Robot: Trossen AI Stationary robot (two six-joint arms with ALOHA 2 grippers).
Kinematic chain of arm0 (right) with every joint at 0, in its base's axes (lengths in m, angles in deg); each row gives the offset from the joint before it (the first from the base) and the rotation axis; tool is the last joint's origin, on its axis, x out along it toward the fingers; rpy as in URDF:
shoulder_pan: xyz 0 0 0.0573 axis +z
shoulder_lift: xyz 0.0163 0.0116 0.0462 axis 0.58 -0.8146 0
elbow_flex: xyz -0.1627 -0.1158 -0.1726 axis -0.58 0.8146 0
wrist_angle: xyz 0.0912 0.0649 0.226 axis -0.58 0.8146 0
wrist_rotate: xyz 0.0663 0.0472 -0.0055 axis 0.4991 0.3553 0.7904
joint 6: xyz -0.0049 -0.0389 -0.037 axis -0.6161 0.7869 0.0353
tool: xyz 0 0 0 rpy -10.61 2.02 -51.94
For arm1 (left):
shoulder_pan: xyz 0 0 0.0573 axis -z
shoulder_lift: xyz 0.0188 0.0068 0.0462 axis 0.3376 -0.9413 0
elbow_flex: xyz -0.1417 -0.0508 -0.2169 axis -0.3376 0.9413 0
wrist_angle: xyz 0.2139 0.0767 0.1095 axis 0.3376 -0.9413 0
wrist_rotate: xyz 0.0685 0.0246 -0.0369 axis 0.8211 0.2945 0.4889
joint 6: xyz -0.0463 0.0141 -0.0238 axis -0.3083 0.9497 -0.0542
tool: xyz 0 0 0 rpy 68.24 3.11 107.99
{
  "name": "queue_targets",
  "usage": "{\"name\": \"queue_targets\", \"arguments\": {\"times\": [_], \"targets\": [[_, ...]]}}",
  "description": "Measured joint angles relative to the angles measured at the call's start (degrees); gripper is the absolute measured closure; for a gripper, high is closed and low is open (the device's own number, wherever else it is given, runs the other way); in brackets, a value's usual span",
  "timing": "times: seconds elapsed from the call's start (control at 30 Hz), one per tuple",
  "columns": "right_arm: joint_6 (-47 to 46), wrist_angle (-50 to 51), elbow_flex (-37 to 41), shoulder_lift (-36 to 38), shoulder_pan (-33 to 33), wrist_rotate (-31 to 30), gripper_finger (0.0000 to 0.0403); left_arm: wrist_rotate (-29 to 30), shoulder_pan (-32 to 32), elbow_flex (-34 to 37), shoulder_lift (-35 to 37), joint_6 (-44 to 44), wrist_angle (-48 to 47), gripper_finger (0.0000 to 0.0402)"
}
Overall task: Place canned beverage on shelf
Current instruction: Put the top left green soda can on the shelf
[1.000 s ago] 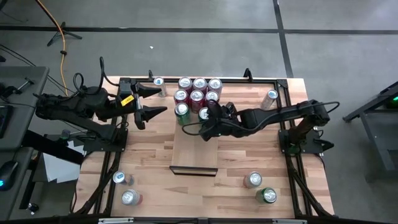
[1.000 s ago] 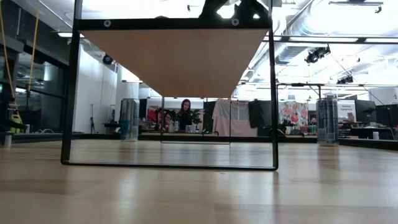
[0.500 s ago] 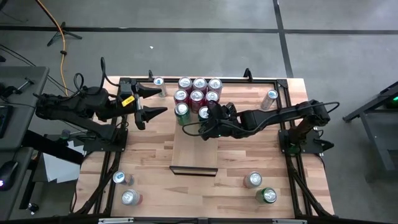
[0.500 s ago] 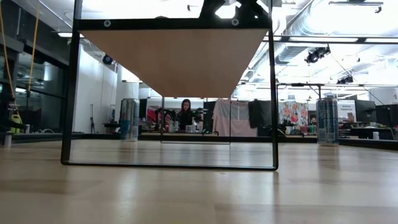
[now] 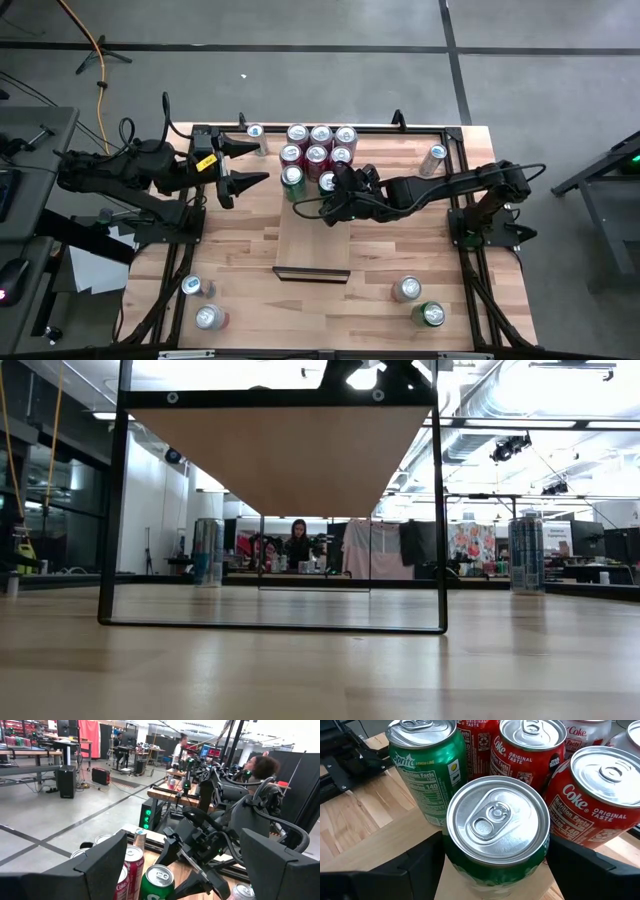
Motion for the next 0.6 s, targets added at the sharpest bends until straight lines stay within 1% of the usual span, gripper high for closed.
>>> {"name": "queue_targets", "arguments": {"times": [0.13,0.23,0.5,0.6], "targets": [[-0.2,-0.1,0.0,0.0,0.0,-0.4,0.0097,0.0,0.0,0.0,0.0,0.0,0.0,0.0084],[-0.2,-0.6,0.1,-0.1,0.0,-1.1,0.0087,0.0,0.0,0.0,0.0,0.0,0.0,0.0084],[0.4,-0.8,0.2,-0.3,0.0,-1.1,0.0022,0.0,0.0,0.0,0.0,0.0,0.0,0.0084],[2.1,-0.9,0.2,0.0,0.0,0.3,0.0006,0.0,0.0,0.0,0.0,0.0,0.0,0.0084]]}}
